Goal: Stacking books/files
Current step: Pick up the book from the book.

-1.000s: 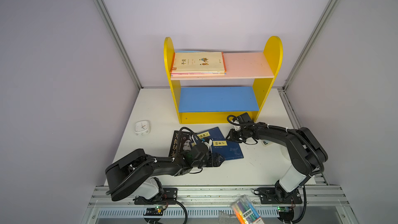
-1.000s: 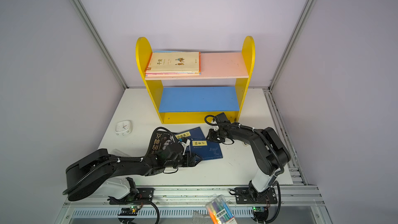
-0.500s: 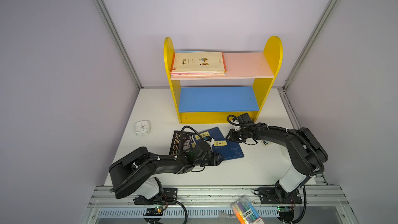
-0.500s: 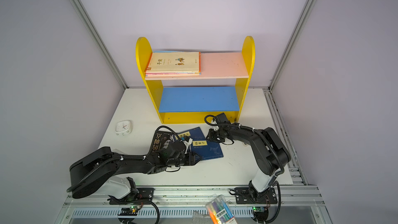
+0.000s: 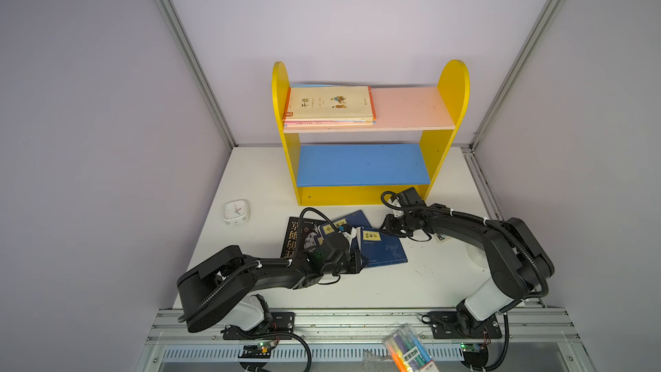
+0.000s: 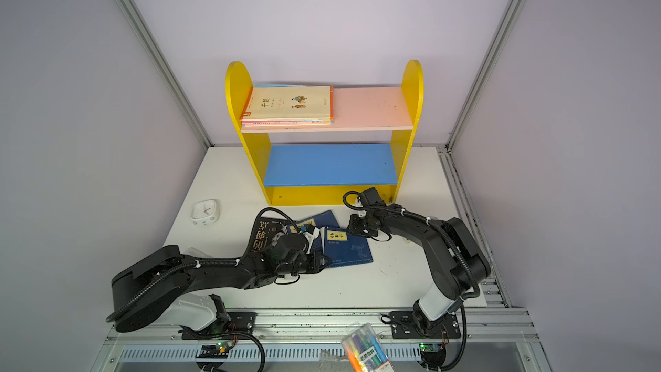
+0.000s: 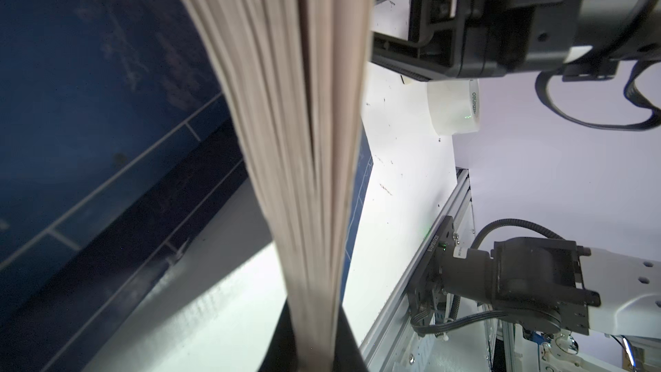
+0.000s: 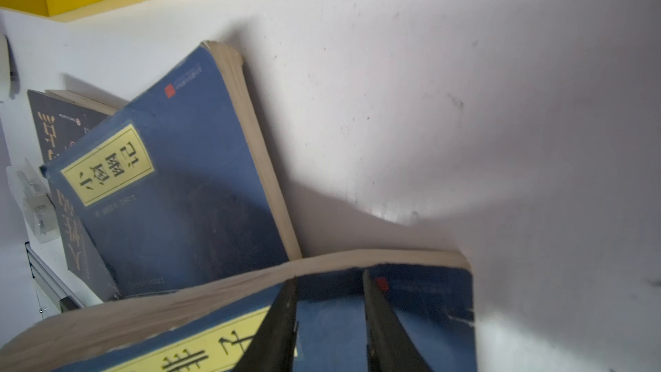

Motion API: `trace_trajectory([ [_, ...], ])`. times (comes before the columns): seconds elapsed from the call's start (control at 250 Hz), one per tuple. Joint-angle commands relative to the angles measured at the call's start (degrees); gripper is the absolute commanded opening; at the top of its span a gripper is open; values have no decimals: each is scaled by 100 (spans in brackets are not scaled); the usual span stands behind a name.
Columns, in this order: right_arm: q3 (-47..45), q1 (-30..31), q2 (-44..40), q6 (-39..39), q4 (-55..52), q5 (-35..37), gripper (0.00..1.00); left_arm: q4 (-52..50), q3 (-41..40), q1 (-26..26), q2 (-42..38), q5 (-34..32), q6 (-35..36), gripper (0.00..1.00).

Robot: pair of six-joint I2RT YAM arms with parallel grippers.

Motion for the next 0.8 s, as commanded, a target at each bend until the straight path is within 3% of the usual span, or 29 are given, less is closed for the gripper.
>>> trace_trajectory([
  [0.0,80,-42,-191,-142,-197,145,35,177,62,0,-89,2,213,7],
  [0.212,165,-254,-974,-408,-525,359,36,126,152,9,-392,-24,462,2],
  [0.463,478,-283,-2316,-954,-1029,1157,39,-454,319,185,-1406,-387,917,0],
  [0.799,559,-292,-2987,-1213,-820,1168,42,-1520,652,920,-2829,-265,1366,0],
])
